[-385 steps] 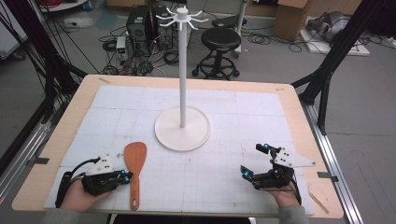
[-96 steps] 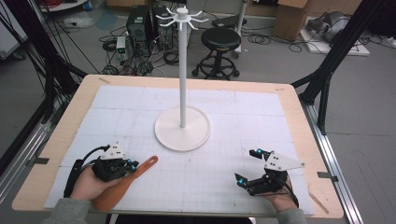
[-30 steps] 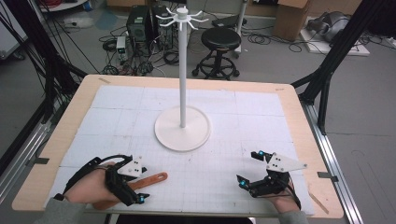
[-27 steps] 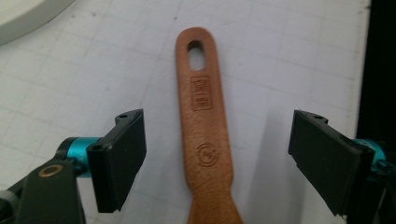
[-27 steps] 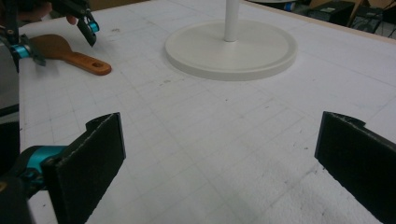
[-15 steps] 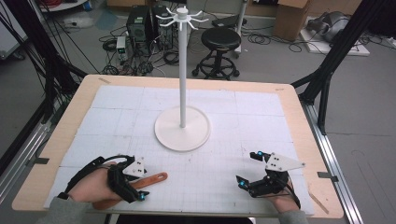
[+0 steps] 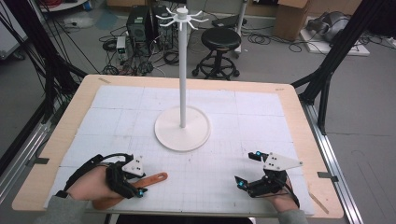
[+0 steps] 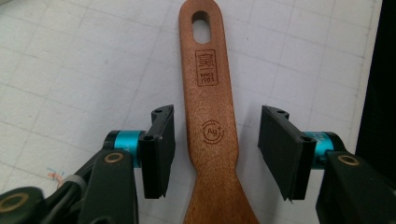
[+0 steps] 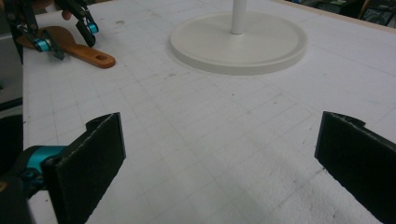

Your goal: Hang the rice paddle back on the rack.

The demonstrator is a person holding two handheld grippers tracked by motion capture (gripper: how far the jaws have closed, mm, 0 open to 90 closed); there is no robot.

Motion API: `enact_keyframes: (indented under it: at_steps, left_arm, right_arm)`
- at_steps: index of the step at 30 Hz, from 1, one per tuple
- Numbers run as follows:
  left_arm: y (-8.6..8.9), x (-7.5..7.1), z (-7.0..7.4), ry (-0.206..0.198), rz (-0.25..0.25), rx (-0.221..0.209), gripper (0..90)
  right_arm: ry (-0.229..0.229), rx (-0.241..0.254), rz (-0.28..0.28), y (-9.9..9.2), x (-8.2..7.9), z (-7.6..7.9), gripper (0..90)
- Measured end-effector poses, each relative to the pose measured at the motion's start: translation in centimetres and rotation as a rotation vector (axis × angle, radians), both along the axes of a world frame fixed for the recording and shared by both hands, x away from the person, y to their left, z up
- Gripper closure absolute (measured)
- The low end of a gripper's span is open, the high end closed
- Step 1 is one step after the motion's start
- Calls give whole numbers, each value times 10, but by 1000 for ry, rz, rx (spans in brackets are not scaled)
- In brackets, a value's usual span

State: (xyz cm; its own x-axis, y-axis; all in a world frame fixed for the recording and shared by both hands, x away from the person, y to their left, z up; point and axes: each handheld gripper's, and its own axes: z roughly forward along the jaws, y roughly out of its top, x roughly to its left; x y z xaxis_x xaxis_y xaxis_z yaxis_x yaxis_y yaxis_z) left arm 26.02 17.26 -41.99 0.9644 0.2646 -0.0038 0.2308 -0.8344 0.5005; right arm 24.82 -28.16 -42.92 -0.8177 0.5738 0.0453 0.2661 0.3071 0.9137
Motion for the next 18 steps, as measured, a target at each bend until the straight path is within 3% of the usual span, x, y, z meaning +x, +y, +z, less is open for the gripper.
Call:
enact_keyframes:
  at_steps: [6, 15, 18]
  left_arm:
    - [-4, 2, 2, 9, -9, 39, 486]
    - [-3, 3, 3, 10, -8, 43, 558]
    - [-3, 3, 4, 8, -14, 42, 632]
  right_arm:
    - [-5, -5, -3, -1, 1, 0, 3]
    - [-1, -3, -6, -1, -1, 0, 2]
    - [-5, -4, -3, 0, -1, 0, 3]
